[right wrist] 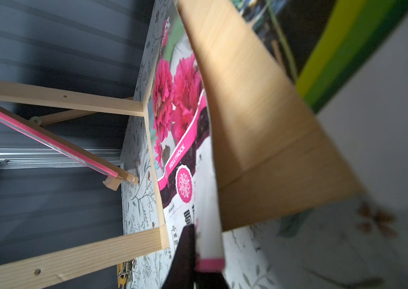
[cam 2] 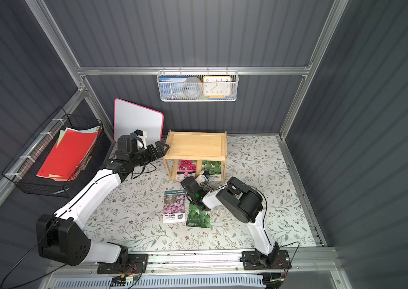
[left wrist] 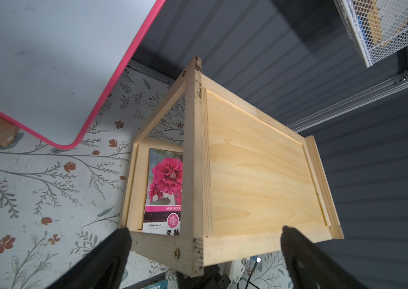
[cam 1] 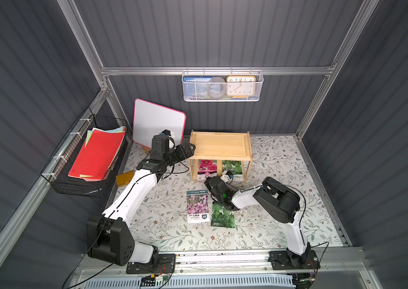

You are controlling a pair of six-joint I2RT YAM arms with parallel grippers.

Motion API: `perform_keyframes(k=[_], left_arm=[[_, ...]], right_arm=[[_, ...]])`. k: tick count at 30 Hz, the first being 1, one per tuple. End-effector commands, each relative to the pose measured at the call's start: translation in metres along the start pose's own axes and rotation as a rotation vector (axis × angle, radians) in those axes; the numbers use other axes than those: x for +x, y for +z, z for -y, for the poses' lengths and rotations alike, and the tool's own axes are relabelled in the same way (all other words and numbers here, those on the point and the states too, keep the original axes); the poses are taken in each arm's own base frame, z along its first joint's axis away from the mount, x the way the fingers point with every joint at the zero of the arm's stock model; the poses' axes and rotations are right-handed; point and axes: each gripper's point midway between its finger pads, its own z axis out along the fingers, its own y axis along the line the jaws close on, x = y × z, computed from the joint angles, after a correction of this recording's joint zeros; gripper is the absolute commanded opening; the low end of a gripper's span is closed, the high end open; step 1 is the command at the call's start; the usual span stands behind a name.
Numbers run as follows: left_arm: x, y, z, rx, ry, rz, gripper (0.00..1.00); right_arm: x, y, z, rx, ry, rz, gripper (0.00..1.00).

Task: Take the seed bag off the shelf
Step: Pick up the seed packet from the shelf.

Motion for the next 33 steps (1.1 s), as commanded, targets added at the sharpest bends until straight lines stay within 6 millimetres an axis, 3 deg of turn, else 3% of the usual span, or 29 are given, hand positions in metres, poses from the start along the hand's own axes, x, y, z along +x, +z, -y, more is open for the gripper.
perform_keyframes(k=[1,8,11,24,33], left_arm=[[-0.005,-0.018,0.005,0.000,0.022,0.024,0.99],[-0.019,-0.049,0.021,0.006,0.030,0.080,1.00],[-0.022,-0.058,0.025,0.013,0.032,0.093,1.00],[-0.020,-0.073,0.028,0.017,0.033,0.111,1.00],[0.007,-0.095,0.055,0.174,0.022,0.021,1.00]], right_arm=[[-0.006,-0.010,-0.015,-0.049,-0.019,-0.003,0.00],[-0.002,-0.036,-0.035,-0.105,-0.056,-0.078,0.00],[-0.002,-0.050,-0.034,-0.109,-0.063,-0.107,0.00],[-0.004,-0.102,-0.031,-0.133,-0.143,-0.200,0.00],[-0.010,-0.130,-0.049,-0.163,-0.199,-0.233,0.00]])
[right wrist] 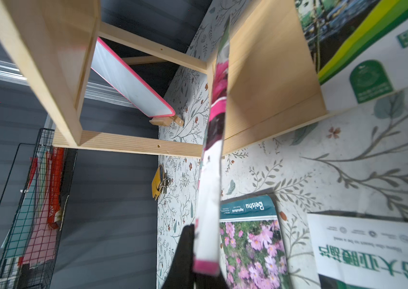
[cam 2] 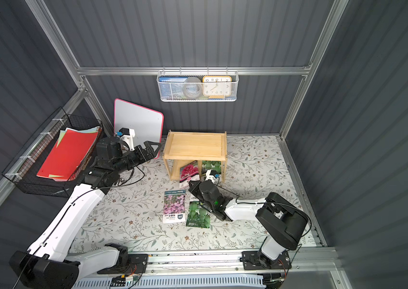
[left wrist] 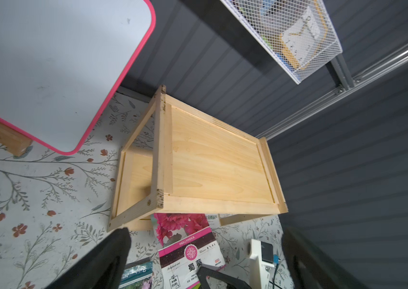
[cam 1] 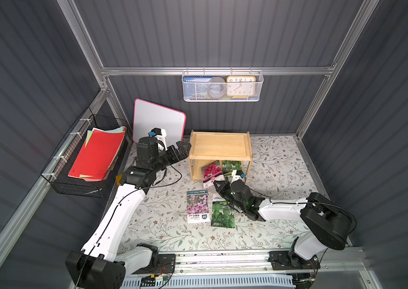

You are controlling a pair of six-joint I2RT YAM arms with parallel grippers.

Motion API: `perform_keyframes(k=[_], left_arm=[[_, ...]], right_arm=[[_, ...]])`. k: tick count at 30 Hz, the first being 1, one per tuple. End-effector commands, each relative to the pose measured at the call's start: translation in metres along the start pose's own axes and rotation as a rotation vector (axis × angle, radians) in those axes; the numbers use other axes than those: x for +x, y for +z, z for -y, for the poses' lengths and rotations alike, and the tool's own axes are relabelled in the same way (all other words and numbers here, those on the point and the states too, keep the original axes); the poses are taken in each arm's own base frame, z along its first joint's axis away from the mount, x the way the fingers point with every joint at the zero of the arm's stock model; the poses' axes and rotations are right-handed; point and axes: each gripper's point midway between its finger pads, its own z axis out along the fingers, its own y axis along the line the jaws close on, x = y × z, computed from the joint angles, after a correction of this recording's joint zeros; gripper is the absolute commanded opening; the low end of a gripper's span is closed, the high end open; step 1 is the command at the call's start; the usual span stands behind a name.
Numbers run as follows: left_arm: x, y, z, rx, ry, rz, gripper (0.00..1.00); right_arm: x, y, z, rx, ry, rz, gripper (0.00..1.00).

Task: Take the seed bag off the shelf
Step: Pick up the seed packet from the shelf.

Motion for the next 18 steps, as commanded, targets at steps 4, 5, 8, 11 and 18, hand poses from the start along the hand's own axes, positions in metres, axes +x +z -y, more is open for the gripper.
perform_keyframes(k=[4,5,8,11,18], left_arm=[[0.027,-0.025,0.013,0.077,-0.034,-0.080,1.00],[0.031,-0.028,0.013,0.080,-0.039,-0.092,1.00],[0.042,-0.030,0.014,0.112,-0.061,-0.116,1.00],[0.046,-0.029,0.014,0.133,-0.082,-0.111,1.00],[0.040,-0.039,0.019,0.151,-0.103,-0.059,1.00]], right_arm=[[0.006,-0.027,-0.010,0.016,-0.086,-0.078,0.00],[0.005,-0.034,-0.012,0.014,-0.091,-0.086,0.00],[0.006,-0.052,-0.010,0.019,-0.101,-0.105,0.00],[0.006,-0.069,-0.003,0.037,-0.112,-0.111,0.00],[0.011,-0.113,0.006,0.058,-0.135,-0.109,0.00]])
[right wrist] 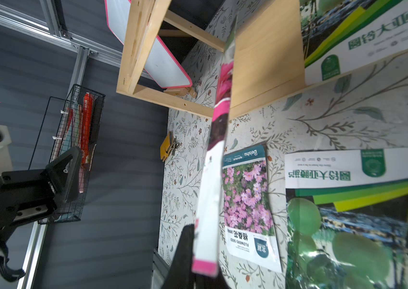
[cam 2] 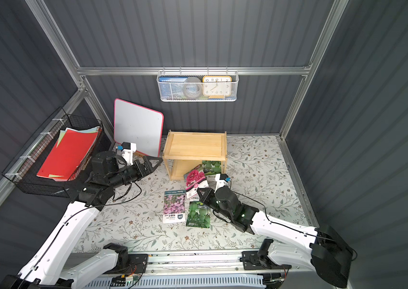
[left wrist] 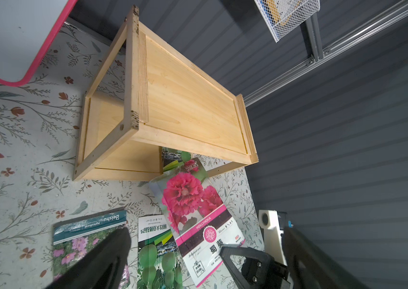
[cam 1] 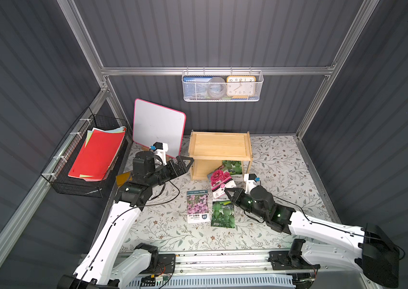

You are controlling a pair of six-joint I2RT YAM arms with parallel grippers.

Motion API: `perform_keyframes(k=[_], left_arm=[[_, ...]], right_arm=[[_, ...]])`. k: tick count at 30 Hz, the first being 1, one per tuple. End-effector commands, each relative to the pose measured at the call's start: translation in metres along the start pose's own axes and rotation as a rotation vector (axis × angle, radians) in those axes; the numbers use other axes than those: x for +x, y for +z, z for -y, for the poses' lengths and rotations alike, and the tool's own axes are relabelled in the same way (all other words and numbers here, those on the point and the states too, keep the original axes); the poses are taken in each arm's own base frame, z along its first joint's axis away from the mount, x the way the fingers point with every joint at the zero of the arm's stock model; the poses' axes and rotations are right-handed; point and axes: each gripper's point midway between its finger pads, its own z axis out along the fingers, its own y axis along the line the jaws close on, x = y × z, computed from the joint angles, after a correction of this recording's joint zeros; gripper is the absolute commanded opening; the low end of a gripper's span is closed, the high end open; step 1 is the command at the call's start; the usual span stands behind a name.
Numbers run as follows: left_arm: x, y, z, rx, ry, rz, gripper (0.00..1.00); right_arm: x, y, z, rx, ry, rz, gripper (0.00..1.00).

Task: Take the seed bag off the shelf
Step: Pick up the seed packet from the shelf, then place the seed packet at the center of the board.

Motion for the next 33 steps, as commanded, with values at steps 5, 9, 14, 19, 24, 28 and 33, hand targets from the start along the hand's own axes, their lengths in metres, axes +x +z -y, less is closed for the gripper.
perform_keyframes(k=[5,9,14,19,24,28,33], left_arm=[[-0.018,-0.015,0.023,0.062,0.014,0.081,1.00],[-0.018,-0.017,0.023,0.060,0.009,0.084,1.00],[-0.017,-0.023,0.025,0.057,0.007,0.093,1.00],[-0.017,-0.026,0.025,0.053,0.005,0.098,1.00],[-0.015,-0.027,0.024,0.050,0.004,0.097,1.00],[-0.014,-0.027,0.023,0.046,0.006,0.095,1.00],[-0.014,-0.024,0.020,0.034,0.012,0.091,1.00]], right_arm=[[0.013,-0.049,0.045,0.128,-0.029,0.046,0.00],[0.016,-0.073,0.064,0.151,-0.008,0.094,0.00],[0.023,-0.090,0.083,0.180,0.003,0.127,0.00],[0.029,-0.097,0.098,0.230,0.018,0.141,0.00],[0.027,-0.104,0.110,0.254,0.031,0.204,0.00],[0.021,-0.106,0.118,0.259,0.049,0.257,0.00],[0.016,-0.108,0.129,0.270,0.066,0.302,0.00]])
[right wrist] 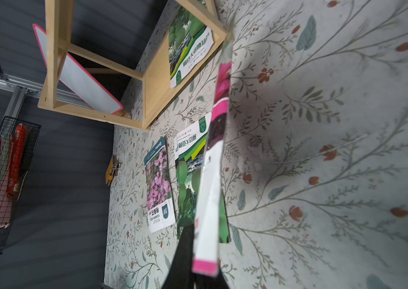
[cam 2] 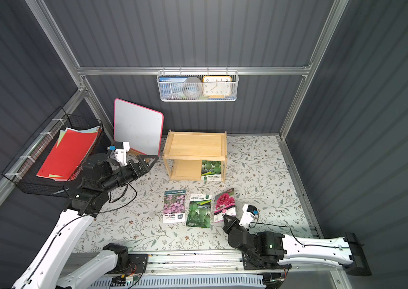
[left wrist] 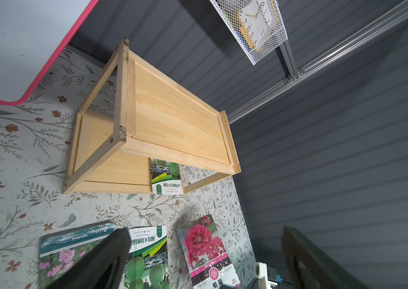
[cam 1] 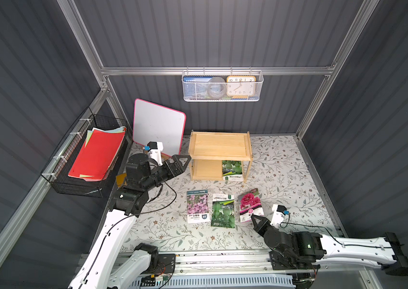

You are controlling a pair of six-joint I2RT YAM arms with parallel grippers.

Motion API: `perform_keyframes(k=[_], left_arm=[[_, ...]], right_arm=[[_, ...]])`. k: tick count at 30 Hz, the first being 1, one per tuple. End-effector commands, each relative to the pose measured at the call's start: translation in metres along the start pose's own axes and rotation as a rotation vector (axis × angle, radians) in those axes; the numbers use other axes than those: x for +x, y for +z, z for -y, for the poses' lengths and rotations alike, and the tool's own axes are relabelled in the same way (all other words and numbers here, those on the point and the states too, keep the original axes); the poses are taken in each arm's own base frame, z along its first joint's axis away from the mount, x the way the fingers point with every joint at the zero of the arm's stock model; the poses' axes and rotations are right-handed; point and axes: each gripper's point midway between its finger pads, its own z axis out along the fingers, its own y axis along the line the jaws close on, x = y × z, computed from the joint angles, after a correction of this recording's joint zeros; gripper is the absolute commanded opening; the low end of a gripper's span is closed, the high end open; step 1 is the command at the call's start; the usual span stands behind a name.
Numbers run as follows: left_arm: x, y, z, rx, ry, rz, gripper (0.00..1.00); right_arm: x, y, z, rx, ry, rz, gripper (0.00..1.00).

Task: Take the seed bag off the shelf
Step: Place the seed packet at the center of the board.

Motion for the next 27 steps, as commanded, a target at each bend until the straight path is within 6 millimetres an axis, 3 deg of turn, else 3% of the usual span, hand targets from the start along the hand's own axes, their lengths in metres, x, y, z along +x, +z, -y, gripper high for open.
perform_keyframes(k=[1,8,21,27], left_arm=[[-0.003,-0.003,0.001,-0.010,0.007,0.009,1.00],[-0.002,0.001,-0.004,-0.024,0.009,0.002,1.00],[0.002,0.010,-0.011,-0.025,0.002,-0.015,1.00],[0.003,0.012,-0.013,-0.024,0.000,-0.021,1.00]], right_arm=[[-0.013,0.001,0.013,0.021,0.011,0.082,0.00],[-0.011,0.007,0.025,0.024,0.032,0.105,0.00],[0.020,0.024,0.057,0.172,0.070,0.044,0.00],[0.023,0.025,0.071,0.245,0.111,0.052,0.00]])
